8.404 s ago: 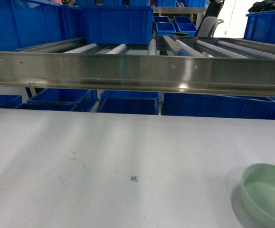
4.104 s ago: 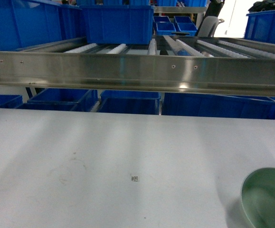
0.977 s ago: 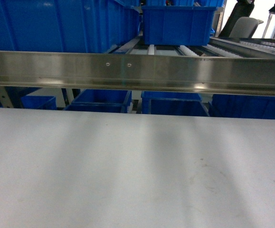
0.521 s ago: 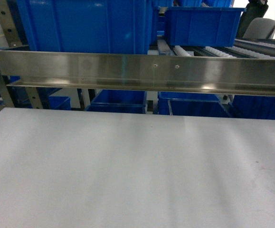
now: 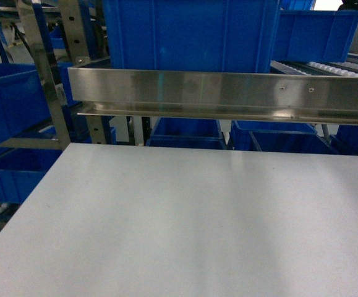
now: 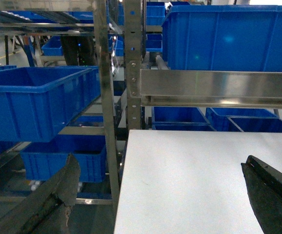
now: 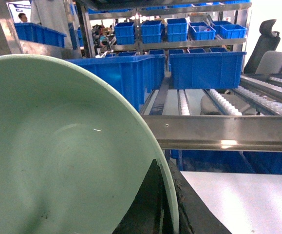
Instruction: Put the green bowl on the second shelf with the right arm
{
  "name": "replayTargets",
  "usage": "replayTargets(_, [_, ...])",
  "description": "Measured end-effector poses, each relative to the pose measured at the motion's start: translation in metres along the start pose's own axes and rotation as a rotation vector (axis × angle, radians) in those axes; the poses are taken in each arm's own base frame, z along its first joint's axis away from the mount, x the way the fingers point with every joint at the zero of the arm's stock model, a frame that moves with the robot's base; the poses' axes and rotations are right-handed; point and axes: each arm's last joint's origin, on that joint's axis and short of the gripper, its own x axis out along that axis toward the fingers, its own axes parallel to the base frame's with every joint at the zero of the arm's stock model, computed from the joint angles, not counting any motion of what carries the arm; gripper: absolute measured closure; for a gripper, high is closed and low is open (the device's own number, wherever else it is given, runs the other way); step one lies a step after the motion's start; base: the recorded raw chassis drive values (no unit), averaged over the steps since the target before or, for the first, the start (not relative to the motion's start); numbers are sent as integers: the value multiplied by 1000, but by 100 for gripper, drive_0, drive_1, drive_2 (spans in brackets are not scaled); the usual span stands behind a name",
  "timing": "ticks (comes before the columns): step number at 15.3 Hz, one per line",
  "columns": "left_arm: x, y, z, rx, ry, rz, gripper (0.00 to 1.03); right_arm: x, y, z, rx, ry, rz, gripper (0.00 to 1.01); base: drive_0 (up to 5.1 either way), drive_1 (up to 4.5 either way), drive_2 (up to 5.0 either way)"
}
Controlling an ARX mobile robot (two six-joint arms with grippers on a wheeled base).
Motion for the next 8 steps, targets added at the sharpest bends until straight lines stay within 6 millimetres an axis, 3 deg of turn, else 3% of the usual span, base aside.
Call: replayTargets(8, [0,0,0,0,-1,0,5,0,0,0,1,2,0,99,-500,236,236])
